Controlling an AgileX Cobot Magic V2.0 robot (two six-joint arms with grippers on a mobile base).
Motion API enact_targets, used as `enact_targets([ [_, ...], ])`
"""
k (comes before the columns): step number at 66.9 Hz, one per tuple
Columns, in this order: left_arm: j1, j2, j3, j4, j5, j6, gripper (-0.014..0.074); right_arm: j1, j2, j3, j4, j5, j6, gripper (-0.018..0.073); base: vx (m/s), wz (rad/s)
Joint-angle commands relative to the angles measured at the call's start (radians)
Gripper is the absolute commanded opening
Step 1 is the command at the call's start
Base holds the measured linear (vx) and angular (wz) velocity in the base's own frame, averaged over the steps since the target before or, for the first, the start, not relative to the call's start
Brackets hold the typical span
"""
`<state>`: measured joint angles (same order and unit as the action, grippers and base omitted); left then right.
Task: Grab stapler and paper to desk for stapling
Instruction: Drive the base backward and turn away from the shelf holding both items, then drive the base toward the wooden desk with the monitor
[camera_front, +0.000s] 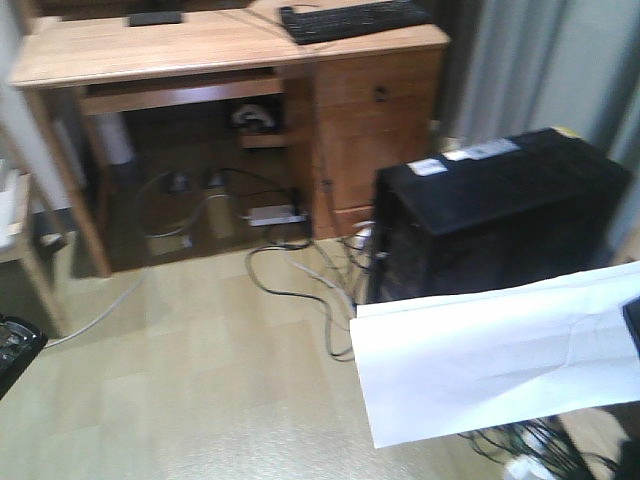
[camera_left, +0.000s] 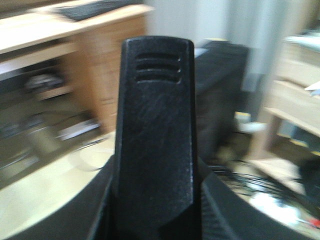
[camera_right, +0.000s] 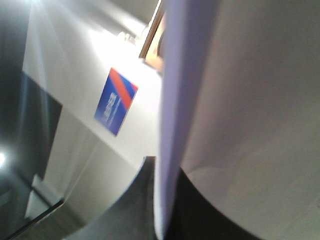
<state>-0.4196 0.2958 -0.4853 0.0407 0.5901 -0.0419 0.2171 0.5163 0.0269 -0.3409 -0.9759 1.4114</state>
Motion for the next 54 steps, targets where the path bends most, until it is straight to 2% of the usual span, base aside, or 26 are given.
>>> enact_targets([
  [1,-0.005,0.005,-0.031,-0.003,-0.107,0.001,-0.0006,-0.001,0.003,0.022,0.015,-0.067,-0.010,-0.0005,0.10,0.55],
  [25,-0.005,0.005,-0.031,-0.003,-0.107,0.001,-0.0006,-0.001,0.003,0.022,0.017,-0.067,-0.010,-0.0005,0.10,0.41],
  [54,-0.005,0.005,-0.031,-0.003,-0.107,0.001,-0.0006,-0.001,0.003,0.022,0.017,-0.067,-0.010,-0.0005,0.11,0.17],
])
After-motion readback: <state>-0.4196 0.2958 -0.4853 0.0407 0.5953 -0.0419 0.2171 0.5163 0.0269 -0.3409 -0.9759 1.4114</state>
